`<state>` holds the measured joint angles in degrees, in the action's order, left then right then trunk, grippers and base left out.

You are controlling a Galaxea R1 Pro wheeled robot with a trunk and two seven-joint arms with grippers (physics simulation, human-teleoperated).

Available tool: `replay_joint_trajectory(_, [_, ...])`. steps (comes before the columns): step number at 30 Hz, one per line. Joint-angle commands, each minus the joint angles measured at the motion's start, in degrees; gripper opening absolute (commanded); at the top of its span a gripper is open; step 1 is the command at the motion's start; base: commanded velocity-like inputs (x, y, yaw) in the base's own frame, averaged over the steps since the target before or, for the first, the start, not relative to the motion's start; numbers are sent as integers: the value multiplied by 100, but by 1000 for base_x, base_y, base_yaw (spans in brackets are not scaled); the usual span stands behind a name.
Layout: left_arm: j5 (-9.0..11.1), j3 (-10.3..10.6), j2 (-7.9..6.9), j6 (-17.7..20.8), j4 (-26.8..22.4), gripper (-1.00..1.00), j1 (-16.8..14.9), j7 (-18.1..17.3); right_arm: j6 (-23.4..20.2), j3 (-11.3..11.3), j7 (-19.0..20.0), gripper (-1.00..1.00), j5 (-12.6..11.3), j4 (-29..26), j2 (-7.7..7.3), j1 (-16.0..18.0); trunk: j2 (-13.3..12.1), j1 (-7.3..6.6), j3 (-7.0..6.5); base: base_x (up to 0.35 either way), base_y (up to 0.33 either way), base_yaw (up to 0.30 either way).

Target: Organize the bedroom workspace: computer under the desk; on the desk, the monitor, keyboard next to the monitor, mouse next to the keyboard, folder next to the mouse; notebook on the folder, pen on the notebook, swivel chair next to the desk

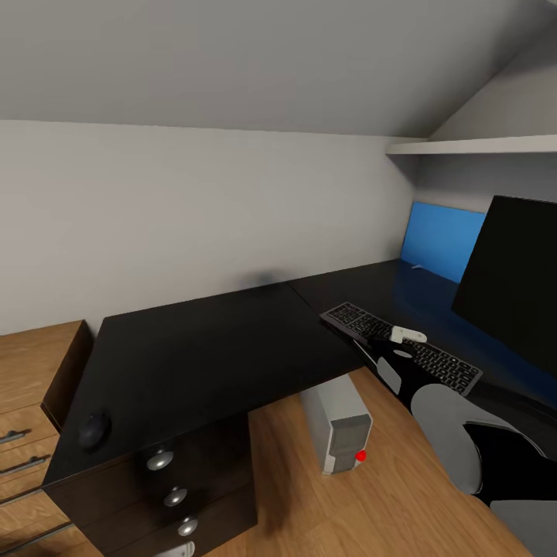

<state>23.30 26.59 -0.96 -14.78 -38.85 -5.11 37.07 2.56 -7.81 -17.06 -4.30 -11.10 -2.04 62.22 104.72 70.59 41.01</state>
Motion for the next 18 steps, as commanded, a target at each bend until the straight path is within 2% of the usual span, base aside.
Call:
replay_joint_trajectory(1, [61,48,-9,-34,-2,100,-7,37,25,-64,10,100,-113,152,2,1,2,0,6,0,2,0])
replay_joint_trajectory(18, [53,57,-9,-22,-11,100,-7,18,18,-65,10,100,-106,160,2,1,2,0,6,0,0,0])
